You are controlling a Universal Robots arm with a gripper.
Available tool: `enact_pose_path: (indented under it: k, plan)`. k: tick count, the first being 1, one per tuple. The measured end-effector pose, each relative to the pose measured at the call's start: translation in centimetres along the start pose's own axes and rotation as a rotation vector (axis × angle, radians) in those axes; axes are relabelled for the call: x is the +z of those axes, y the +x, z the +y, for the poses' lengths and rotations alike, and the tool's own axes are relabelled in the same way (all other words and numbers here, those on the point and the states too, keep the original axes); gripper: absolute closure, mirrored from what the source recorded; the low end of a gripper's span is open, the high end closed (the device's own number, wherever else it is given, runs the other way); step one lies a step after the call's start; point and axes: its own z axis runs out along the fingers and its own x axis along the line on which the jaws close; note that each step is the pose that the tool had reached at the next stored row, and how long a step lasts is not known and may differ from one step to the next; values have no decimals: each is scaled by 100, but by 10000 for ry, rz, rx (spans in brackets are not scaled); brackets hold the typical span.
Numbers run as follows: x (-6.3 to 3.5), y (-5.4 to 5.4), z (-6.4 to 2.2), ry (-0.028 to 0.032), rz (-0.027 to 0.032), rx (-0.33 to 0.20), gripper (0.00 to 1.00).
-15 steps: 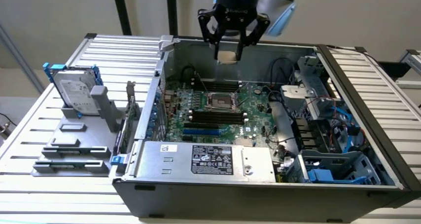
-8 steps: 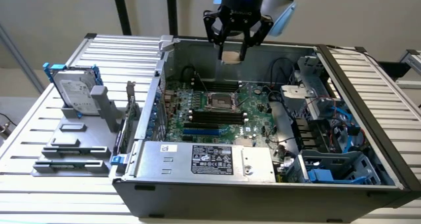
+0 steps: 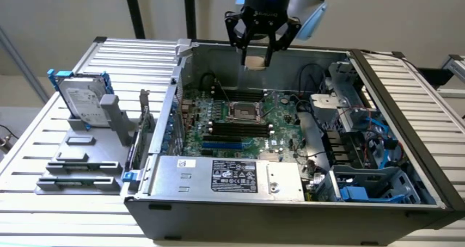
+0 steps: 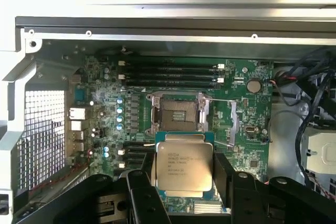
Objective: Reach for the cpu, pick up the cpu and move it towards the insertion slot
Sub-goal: 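Pick up the cpu and move it towards the insertion slot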
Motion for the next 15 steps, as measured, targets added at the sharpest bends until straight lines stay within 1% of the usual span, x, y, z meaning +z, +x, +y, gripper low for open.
enact_pose_path:
  k: [4, 10, 15]
  plan:
    - [6, 0, 12, 0, 0, 2, 46]
    - [16, -1, 61, 1, 0, 1, 46]
    - [17, -1, 64, 0, 0, 1, 46]
